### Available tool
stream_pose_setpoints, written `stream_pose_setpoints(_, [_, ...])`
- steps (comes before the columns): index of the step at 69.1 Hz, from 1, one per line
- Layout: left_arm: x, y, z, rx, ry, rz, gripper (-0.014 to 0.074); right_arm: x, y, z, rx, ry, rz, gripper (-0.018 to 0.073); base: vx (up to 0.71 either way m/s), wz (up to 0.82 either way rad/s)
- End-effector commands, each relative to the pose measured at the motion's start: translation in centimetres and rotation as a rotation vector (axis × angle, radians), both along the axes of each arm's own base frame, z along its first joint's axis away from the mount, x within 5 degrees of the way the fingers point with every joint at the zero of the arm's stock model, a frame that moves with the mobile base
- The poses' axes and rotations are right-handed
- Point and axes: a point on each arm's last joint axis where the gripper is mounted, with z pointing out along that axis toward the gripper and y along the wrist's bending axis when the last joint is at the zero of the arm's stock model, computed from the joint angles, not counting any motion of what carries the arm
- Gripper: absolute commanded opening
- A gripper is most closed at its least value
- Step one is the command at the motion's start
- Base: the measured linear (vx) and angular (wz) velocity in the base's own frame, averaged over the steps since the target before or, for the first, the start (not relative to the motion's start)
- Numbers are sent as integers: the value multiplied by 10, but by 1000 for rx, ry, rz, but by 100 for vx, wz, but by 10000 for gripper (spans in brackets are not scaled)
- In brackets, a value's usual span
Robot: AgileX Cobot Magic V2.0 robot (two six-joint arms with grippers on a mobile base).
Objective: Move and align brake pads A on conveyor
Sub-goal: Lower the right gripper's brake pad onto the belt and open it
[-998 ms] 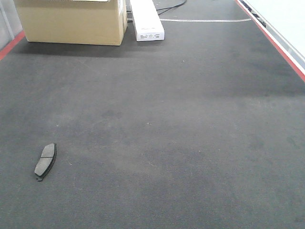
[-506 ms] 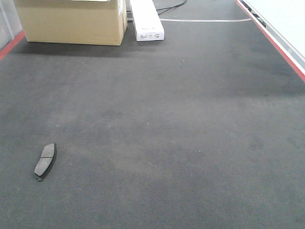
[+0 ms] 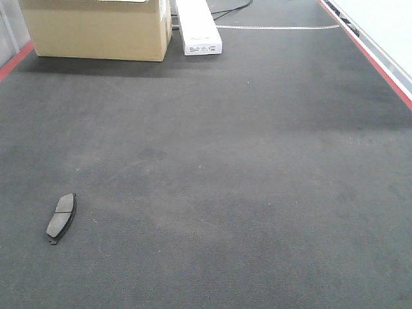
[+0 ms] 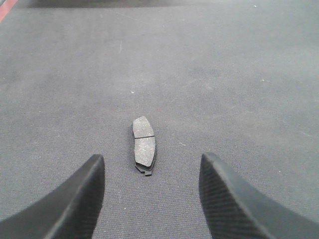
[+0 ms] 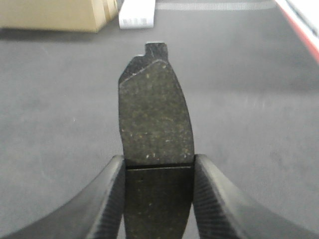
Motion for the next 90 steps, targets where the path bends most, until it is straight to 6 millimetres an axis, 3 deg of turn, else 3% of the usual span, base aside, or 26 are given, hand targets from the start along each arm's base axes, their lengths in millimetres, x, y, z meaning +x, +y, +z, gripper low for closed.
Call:
stream_pose_setpoints(1, [3, -1, 14, -22, -83, 3, 397, 21, 4, 19, 4, -28, -2, -2, 0, 0])
stream_pose_setpoints(13, [3, -1, 14, -22, -83, 3, 397, 73, 15, 16, -3, 190, -9, 4, 0, 0])
stream_pose_setpoints(27, [3, -1, 14, -22, -83, 3, 397, 140, 27, -14, -34, 436, -28, 9, 0, 0])
stream_pose_setpoints(43, [3, -1, 13, -22, -82, 3, 397, 193, 28, -46, -52, 565, -62, 15, 0, 0])
stream_pose_setpoints(75, [3, -1, 13, -22, -82, 3, 397, 258, 31, -89, -146, 761, -35, 50, 0, 0])
stream_pose_setpoints(90, [3, -1, 13, -22, -82, 3, 397, 271, 33, -112, -154, 832, -36, 157, 0, 0])
